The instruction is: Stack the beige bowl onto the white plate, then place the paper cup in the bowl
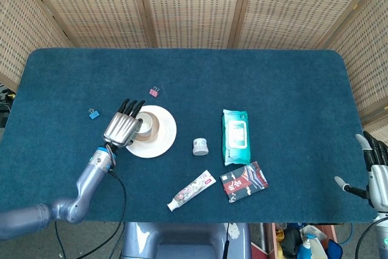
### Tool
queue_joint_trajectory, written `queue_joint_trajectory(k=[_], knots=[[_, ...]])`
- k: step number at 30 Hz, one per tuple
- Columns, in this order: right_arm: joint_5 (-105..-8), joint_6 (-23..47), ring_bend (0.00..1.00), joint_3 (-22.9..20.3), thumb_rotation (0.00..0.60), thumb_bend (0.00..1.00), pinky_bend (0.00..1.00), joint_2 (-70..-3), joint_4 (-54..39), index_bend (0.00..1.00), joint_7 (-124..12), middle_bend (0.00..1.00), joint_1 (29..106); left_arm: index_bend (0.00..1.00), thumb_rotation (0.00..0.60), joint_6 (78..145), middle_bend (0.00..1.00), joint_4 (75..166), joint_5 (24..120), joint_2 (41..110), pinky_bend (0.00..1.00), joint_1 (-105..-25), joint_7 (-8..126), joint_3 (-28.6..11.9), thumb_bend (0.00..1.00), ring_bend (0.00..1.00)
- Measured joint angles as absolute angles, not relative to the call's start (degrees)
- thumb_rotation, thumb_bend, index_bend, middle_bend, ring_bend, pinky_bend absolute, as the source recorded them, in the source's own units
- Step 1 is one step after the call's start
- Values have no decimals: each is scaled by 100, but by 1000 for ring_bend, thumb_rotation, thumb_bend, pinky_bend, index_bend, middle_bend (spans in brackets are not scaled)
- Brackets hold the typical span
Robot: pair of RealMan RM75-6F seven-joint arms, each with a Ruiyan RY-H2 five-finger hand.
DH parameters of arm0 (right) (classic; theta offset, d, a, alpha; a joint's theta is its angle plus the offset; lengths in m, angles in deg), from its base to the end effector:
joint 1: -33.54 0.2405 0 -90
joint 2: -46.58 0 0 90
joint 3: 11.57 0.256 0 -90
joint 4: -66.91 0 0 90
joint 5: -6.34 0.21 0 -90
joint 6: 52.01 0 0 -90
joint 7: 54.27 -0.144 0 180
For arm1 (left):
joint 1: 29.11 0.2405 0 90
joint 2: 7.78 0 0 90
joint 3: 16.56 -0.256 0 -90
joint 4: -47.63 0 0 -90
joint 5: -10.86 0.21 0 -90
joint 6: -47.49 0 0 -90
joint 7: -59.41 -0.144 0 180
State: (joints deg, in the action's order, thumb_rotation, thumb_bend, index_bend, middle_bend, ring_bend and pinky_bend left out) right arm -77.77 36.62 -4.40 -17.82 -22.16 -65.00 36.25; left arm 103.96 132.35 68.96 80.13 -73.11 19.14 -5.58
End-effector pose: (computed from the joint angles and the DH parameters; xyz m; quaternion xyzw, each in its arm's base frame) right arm -0.3226 -0.1841 0.1844 0.5215 -0.3998 0.4575 0.5992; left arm -0.1485 0.3573 -0.0046 -0.7767 -0.2652 -0.2896 0.4925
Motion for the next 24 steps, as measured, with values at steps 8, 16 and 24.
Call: queue_joint_trajectory(k=[8,16,24], knots=[[-7793,3660,0,-440,600,121,0,-1784,-2213,0,-6510,0,3629,325,600,10497,0,13225,6787,8037,0,-7357,1879,-601,267,0],[-7795,3669,0,-443,600,121,0,-1786,-2224,0,-6488,0,3624,154,600,10599,0,13318,6743,7978,0,-7357,1989,-573,100,0],[-7792,3649,0,-441,600,121,0,-1797,-2192,0,-6468,0,3636,91,600,11064,0,13857,7141,7580,0,-7098,2719,-457,50,0]])
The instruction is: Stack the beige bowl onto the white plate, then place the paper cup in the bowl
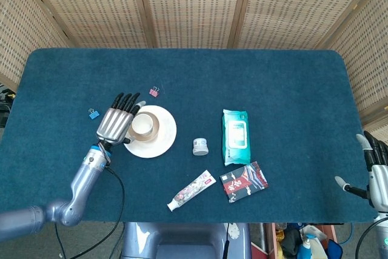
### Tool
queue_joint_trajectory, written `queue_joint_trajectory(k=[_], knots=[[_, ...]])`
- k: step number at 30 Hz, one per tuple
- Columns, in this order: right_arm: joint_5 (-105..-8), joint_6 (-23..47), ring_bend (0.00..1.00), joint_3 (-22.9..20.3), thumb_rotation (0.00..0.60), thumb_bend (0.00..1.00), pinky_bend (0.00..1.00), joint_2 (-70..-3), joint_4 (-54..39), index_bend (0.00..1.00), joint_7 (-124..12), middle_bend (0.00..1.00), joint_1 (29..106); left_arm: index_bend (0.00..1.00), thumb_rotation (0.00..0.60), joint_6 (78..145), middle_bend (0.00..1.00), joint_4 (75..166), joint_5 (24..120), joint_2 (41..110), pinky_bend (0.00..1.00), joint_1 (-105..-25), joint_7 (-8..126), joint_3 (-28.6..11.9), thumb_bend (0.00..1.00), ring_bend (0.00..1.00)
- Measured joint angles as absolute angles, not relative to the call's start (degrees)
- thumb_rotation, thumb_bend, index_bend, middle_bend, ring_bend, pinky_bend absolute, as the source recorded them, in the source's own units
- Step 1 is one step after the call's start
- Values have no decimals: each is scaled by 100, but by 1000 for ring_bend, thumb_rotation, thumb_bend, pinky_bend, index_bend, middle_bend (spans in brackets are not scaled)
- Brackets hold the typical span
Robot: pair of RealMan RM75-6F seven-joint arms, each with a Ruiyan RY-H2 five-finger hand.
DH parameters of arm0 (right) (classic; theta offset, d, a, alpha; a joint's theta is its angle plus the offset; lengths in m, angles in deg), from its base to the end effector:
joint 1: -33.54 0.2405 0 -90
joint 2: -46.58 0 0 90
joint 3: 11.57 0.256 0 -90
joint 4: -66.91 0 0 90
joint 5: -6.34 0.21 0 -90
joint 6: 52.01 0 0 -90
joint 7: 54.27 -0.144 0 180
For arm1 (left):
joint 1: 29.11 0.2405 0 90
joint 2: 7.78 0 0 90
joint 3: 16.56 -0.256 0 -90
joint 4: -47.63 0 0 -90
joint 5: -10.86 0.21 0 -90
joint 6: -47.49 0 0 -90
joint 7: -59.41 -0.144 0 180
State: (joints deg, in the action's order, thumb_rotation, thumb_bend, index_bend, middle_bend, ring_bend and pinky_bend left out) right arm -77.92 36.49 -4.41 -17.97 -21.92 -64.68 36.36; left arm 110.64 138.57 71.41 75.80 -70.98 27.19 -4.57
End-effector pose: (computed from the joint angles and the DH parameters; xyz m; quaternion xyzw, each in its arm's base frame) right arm -0.3227 -0.1848 0.1835 0.5244 -0.3977 0.4555 0.5994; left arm -0.1421 0.3513 0.0305 -0.7260 -0.3028 -0.3647 0.4983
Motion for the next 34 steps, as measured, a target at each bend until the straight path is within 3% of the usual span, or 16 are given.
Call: queue_joint_trajectory(k=[4,9,18,27,34], knots=[[-7816,3643,0,-448,600,121,0,-1822,-2199,0,-6338,0,3654,82,600,11738,0,14374,7715,7092,0,-6617,2985,-642,42,0],[-7874,3667,0,-473,600,120,0,-1853,-2230,0,-6142,0,3662,26,600,12699,0,14758,8558,6537,0,-5803,3093,-1202,33,0],[-7954,3686,0,-516,600,98,0,-1884,-2178,0,-5663,0,3682,0,600,13805,0,14688,9190,6164,0,-4512,3642,-2087,22,0],[-8027,3764,0,-542,600,97,0,-1960,-2090,0,-4969,0,3698,0,600,14079,0,14304,9521,6058,0,-3869,3948,-2364,22,0],[-8139,3742,0,-586,600,98,0,-1976,-2154,0,-5047,0,3736,0,600,13983,0,14230,9544,6056,0,-3770,4060,-2245,23,0]])
